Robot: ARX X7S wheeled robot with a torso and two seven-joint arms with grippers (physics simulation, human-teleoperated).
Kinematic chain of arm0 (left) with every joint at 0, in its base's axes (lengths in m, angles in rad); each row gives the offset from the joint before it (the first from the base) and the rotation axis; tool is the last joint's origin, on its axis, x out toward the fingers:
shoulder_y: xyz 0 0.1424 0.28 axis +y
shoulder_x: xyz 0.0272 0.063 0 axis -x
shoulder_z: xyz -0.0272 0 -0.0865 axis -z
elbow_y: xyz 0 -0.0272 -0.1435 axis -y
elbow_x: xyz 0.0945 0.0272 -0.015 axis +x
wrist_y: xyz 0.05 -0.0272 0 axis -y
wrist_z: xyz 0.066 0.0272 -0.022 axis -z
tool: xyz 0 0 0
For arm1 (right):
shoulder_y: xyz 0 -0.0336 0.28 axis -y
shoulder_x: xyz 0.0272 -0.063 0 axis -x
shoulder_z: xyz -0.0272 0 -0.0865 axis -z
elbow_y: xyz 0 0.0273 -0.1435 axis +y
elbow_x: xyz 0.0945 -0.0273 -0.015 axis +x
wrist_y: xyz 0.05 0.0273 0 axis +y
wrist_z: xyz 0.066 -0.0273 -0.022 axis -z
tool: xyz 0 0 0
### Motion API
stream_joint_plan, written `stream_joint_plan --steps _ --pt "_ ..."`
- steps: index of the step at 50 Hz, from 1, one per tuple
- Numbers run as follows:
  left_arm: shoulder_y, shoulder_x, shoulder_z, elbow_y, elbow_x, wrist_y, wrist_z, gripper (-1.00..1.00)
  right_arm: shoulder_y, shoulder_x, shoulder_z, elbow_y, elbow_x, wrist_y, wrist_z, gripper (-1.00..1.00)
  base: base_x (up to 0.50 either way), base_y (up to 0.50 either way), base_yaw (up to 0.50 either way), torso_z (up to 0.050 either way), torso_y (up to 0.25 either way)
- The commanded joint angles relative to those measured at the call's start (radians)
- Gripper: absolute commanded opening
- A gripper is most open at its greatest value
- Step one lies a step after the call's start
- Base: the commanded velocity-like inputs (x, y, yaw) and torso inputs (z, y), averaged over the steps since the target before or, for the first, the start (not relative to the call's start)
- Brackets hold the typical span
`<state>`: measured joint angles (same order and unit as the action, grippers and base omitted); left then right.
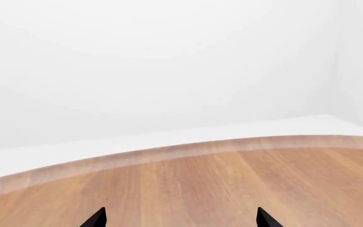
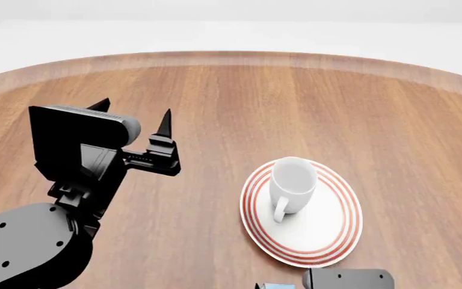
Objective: Pick up the white mug and put it on the plate, and put the chocolate pudding to the right of the plate.
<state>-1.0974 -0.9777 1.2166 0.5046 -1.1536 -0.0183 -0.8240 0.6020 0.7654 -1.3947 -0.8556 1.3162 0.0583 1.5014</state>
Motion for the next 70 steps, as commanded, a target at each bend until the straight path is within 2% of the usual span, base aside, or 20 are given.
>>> stream_joint_plan --steps 1,70 --pt "0.007 0.002 -0.001 -0.005 0.0 0.003 0.003 1.0 -0.016 -0.008 -0.004 0.015 0.005 0.003 -0.009 1.0 0.0 0.0 0.0 0.0 0.0" --pt "0.053 0.012 -0.016 -0.046 -0.014 0.033 0.02 1.0 -0.095 -0.012 0.001 0.174 0.065 -0.038 -0.137 1.0 0.0 0.0 0.0 0.0 0.0"
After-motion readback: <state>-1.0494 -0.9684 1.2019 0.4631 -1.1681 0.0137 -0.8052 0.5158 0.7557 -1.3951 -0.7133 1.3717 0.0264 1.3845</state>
